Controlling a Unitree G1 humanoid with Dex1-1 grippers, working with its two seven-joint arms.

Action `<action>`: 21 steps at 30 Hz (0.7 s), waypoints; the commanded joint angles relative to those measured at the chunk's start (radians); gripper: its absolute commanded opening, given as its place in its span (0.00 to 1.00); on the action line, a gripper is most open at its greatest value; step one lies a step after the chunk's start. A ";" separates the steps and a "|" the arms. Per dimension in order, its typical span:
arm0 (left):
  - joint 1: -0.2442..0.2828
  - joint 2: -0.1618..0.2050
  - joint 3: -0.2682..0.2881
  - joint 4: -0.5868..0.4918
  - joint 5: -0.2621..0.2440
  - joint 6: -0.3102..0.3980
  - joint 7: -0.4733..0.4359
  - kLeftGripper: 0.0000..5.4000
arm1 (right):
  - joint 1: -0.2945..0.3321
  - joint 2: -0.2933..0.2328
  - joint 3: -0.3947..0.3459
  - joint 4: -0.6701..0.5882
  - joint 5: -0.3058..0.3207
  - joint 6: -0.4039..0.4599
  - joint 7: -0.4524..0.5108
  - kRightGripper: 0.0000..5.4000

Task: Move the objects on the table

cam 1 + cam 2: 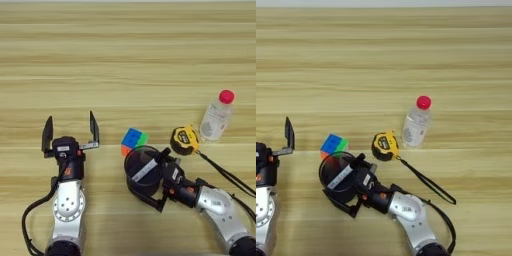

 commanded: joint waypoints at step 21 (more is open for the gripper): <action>-0.003 -0.008 -0.002 0.001 0.000 0.009 0.004 1.00 | 0.167 -0.156 -0.208 -0.431 0.148 0.230 -0.133 0.89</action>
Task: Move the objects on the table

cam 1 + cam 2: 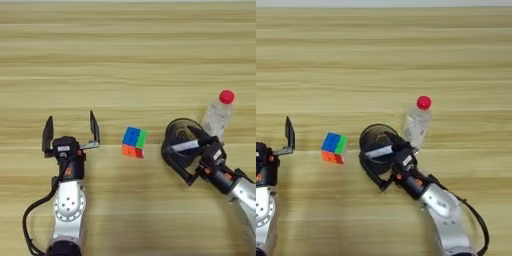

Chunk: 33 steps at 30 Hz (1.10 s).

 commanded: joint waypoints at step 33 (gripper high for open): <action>-0.019 0.003 -0.001 0.023 -0.009 0.005 -0.004 1.00 | -0.065 -0.129 -0.270 0.225 -0.025 0.140 -0.211 0.89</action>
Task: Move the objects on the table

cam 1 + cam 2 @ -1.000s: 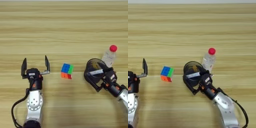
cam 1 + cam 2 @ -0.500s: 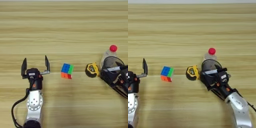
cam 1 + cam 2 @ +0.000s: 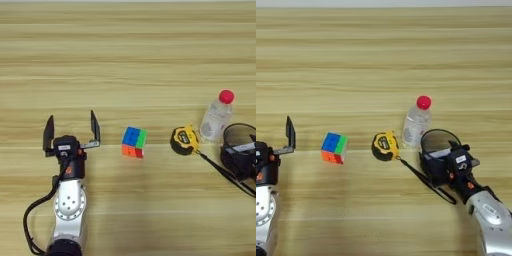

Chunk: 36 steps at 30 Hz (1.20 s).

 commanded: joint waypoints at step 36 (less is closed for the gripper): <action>-0.019 0.020 0.013 0.023 -0.032 0.005 -0.025 1.00 | -0.267 0.119 -0.061 0.469 0.006 -0.225 -0.173 0.99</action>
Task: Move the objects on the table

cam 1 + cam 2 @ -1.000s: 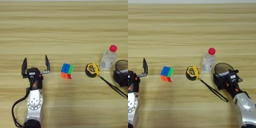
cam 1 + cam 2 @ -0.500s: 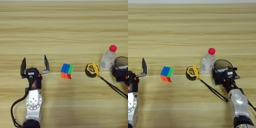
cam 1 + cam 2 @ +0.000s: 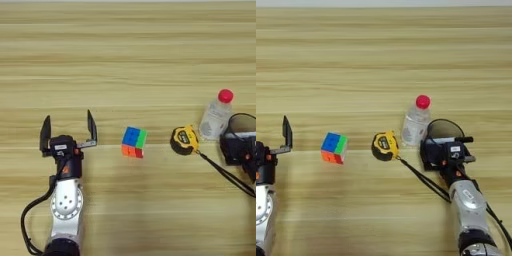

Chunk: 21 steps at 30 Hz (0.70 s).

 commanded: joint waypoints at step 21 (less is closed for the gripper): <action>-0.006 0.008 -0.002 0.017 0.002 0.008 -0.007 1.00 | 0.054 0.010 -0.030 -0.138 0.004 -0.002 -0.022 0.99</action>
